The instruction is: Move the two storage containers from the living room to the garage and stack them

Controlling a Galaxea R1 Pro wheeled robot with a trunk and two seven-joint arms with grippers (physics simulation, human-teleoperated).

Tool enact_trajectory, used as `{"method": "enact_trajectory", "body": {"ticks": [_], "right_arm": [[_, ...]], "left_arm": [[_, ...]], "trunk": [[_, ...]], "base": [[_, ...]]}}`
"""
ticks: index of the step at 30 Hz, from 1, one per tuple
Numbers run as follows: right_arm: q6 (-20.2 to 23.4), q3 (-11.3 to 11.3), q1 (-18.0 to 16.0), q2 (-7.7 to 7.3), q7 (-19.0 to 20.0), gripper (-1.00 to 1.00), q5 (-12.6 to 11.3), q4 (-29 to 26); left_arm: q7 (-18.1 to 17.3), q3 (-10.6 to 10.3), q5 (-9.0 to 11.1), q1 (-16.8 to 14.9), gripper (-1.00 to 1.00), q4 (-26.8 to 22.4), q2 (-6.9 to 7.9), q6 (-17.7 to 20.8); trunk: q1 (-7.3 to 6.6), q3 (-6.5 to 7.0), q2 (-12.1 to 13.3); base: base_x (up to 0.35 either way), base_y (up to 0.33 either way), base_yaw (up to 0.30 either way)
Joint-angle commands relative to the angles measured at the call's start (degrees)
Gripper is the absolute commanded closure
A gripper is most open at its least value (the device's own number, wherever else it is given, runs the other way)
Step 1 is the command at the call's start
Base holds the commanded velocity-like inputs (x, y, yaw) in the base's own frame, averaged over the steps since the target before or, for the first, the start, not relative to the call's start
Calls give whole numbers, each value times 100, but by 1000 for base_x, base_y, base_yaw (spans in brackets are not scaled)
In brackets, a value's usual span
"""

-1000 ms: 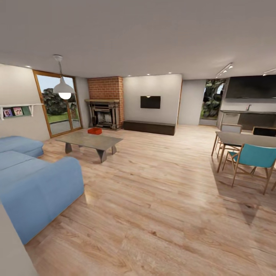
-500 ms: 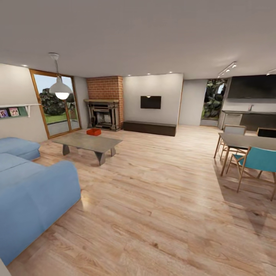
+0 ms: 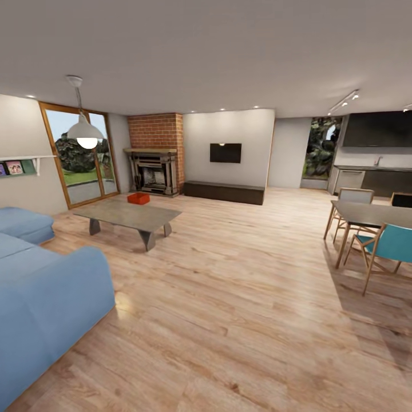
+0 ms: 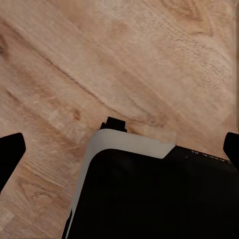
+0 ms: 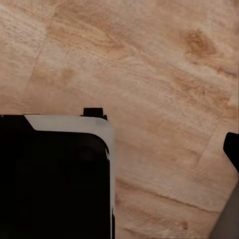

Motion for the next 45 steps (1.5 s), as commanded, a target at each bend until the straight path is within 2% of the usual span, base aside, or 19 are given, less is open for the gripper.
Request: {"method": "enact_trajectory", "body": {"ticks": [1,26,36,45], "right_arm": [[-30,47,-8,1,-13,-100,-30,17],[-70,45,-8,0,-13,-100,-30,17],[-61,38,-8,1,-13,-100,-30,17],[-46,45,-8,1,-13,-100,-30,17]], "left_arm": [[10,-12,23,-4,-100,2,-1,-16],[10,-12,32,-4,-100,2,-1,-19],[10,-10,32,-4,-100,3,-1,-19],[10,-12,24,-4,-100,3,-1,-19]], "trunk": [[4,-8,-6],[4,-8,-6],[4,-8,-6],[4,-8,-6]], "base": [[324,0,0],[324,0,0],[324,0,-171],[324,0,-18]]}}
